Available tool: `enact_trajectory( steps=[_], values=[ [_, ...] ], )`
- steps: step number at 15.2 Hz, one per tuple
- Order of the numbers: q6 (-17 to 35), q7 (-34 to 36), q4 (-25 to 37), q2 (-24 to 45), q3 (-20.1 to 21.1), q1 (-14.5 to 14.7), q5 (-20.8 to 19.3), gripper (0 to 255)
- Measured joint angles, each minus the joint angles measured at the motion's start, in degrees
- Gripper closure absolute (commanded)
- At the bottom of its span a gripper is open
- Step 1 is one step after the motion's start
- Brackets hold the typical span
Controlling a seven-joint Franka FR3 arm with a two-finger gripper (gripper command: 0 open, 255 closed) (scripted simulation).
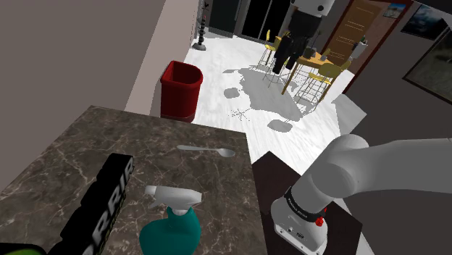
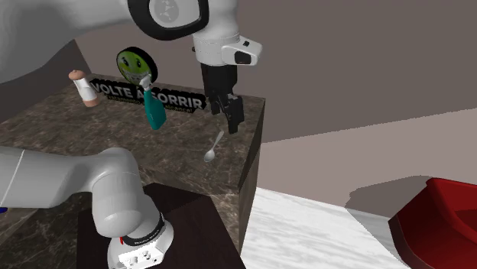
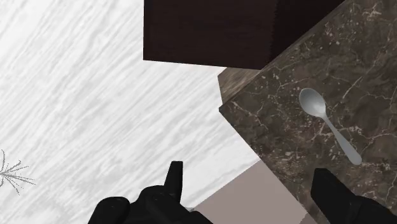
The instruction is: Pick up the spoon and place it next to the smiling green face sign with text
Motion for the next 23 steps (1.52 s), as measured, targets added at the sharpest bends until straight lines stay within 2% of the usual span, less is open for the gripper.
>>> enact_trajectory(
  steps=[3, 11, 16, 23],
  values=[
    [2.24, -0.47, -2.32, -0.45, 0.16, 0.78, 0.74, 0],
    [17.12, -4.16, -15.23, -1.14, 1.24, 6.22, 5.42, 0],
    [27.53, -6.67, -21.90, 0.70, 2.51, 10.64, 9.07, 0],
    [43.85, -11.36, -28.63, 7.46, 4.20, 18.11, 15.04, 0]
  ],
)
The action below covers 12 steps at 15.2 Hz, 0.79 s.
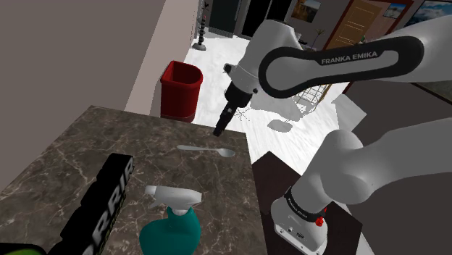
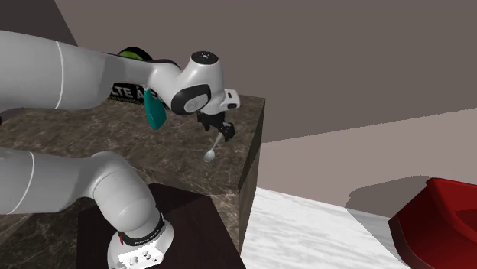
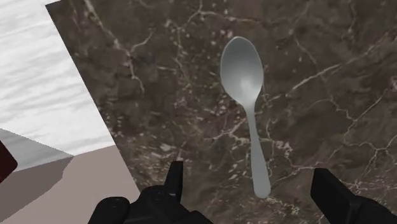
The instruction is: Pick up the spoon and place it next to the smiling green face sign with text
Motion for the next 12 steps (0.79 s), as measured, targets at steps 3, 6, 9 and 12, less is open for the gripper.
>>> enact_trajectory(
  steps=[3, 6, 9, 12],
  values=[
    [7.16, -2.97, -1.78, 4.20, 0.16, 3.62, 2.95, 0],
    [11.75, -4.48, -2.50, 7.54, 0.17, 5.33, 4.57, 0],
    [15.17, -5.06, -3.25, 10.08, 0.28, 6.25, 5.67, 0],
    [18.48, -5.71, -3.60, 12.98, 0.26, 7.10, 6.77, 0]
  ],
)
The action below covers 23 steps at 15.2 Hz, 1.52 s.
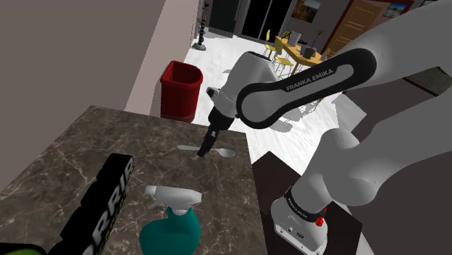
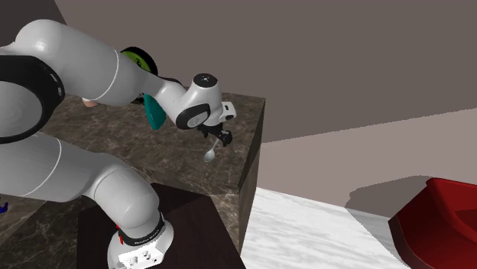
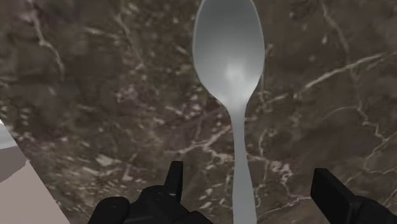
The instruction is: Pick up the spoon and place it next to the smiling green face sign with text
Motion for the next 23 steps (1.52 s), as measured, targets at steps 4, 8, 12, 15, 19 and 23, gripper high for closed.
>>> enact_trajectory(
  steps=[4, 8, 12, 15, 19, 23],
  values=[
    [0.66, -0.04, -0.18, 0.42, 0.07, 0.21, 0.24, 0],
    [0.69, -0.04, -0.19, 0.44, 0.07, 0.22, 0.26, 255],
    [0.69, -0.04, -0.19, 0.44, 0.07, 0.22, 0.26, 255],
    [0.69, -0.04, -0.19, 0.44, 0.07, 0.22, 0.26, 255],
    [-0.53, 0.34, 0.11, -0.50, 0.18, -0.06, -0.16, 255],
    [-4.69, 1.52, 1.36, -3.48, 0.46, -0.90, -1.42, 255]
  ],
)
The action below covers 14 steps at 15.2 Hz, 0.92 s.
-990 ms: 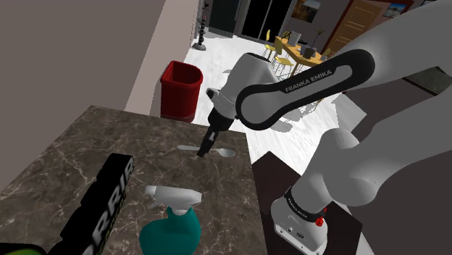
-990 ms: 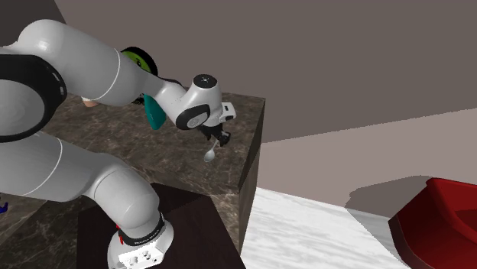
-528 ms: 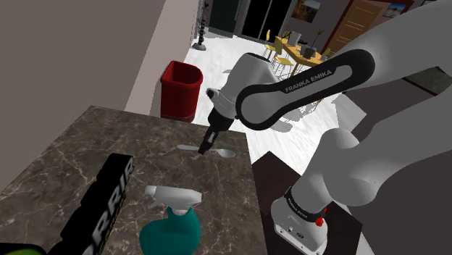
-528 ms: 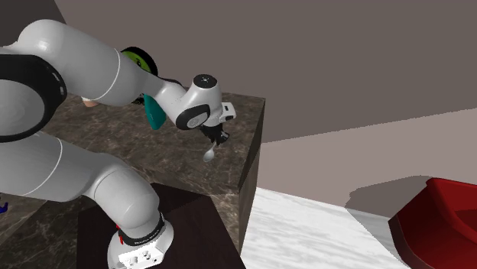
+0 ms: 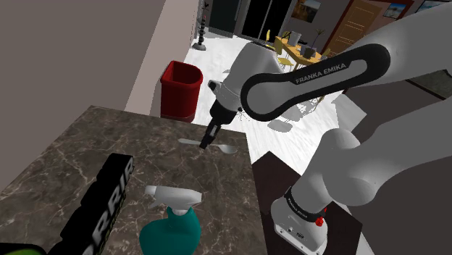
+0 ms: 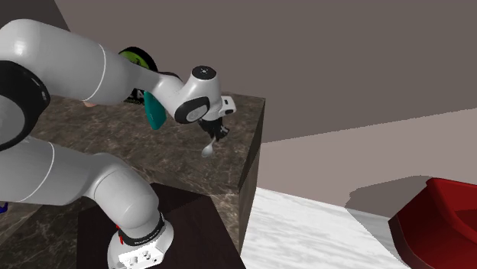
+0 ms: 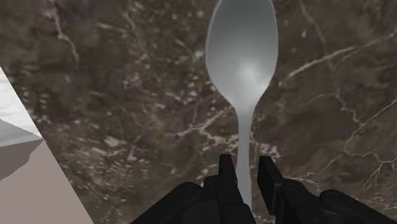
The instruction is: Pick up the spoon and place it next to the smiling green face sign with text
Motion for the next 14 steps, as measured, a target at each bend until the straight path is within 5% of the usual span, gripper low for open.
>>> enact_trajectory(
  steps=[14],
  values=[
    [-13.38, 3.05, 6.53, -6.96, 0.28, -1.65, -2.85, 255]
  ],
)
